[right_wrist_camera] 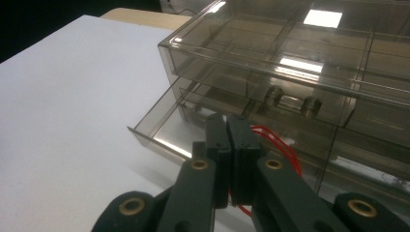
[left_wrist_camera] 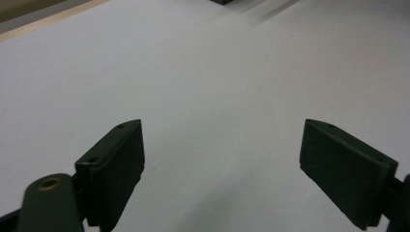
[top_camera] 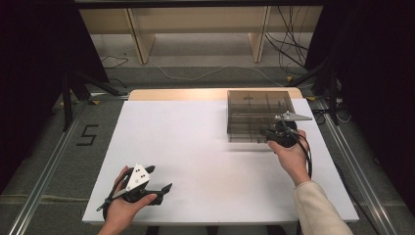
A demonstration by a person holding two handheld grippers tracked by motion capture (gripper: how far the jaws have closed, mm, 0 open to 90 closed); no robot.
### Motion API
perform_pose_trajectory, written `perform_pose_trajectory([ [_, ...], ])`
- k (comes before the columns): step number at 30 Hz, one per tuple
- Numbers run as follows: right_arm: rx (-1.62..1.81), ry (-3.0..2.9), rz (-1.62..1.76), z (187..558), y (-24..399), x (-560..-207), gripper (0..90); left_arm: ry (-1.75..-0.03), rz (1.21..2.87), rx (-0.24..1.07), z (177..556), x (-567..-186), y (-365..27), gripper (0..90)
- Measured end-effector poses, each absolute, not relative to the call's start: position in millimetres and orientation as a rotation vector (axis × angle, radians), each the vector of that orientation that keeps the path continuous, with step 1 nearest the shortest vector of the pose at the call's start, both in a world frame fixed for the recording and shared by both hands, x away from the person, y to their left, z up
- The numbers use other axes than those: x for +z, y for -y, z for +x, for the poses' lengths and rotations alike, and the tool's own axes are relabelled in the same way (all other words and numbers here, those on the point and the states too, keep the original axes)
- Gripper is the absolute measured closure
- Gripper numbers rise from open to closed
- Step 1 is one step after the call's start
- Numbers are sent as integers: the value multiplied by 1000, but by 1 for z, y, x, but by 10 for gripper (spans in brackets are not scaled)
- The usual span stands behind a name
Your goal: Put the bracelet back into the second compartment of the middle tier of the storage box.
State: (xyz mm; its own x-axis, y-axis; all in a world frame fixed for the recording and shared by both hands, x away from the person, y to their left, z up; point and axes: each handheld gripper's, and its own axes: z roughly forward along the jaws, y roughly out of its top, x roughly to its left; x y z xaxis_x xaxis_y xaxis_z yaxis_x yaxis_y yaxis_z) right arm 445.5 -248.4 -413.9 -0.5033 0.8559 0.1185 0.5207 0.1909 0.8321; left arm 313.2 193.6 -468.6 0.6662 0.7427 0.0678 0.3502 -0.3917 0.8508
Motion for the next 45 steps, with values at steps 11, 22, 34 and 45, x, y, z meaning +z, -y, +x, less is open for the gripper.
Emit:
perform_pose_trajectory([
  [11, 1206, -2117, 1303, 452, 249, -415, 892, -847, 2002, 561, 313, -469, -193, 160],
  [22, 1175, -2153, 1317, 460, 247, -422, 892, -850, 1997, 559, 314, -469, -193, 160],
  [34, 1150, -2172, 1319, 468, 244, -419, 891, -848, 1994, 557, 313, -469, -193, 160],
  [45, 1131, -2197, 1329, 475, 244, -423, 891, -847, 1999, 557, 314, -469, -193, 160],
])
